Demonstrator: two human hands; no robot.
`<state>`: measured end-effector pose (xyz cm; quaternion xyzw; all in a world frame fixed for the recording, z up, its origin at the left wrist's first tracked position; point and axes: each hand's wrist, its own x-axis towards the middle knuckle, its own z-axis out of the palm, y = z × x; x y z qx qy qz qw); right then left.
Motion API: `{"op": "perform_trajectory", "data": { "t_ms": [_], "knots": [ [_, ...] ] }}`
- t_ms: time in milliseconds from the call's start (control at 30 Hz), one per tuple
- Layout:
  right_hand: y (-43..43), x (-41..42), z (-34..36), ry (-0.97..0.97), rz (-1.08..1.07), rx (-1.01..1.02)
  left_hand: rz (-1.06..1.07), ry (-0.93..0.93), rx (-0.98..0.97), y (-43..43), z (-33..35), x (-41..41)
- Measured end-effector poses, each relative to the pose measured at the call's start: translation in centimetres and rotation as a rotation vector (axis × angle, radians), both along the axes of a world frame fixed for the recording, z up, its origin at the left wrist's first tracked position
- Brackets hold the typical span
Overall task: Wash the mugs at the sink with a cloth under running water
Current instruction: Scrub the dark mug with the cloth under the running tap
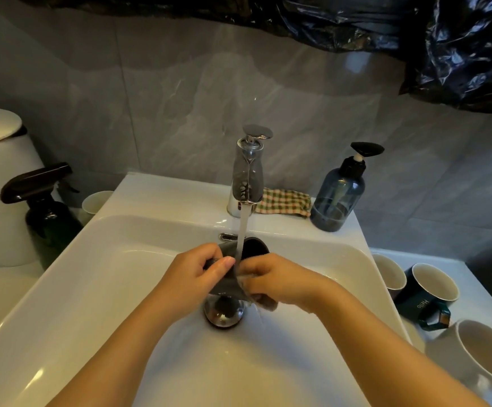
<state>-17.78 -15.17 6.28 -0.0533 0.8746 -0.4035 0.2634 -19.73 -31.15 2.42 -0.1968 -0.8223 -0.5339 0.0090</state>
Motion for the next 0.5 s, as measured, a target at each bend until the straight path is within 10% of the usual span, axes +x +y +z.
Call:
{"op": "perform_trajectory", "data": {
  "t_ms": [133,333,500],
  "knots": [
    [-0.8,-1.1,-0.9,0.25,0.031,0.374,-0.029,-0.053,0.069,0.9,0.1,0.6],
    [-0.6,-0.2,-0.3,-0.029,-0.293,-0.383,-0.032,-0.036,0.066,0.6,0.3,0.7],
    [-0.1,-0.2,0.6,0.147,0.147,0.356,-0.044,-0.035,0.019,0.7,-0.1,0.6]
  ]
}}
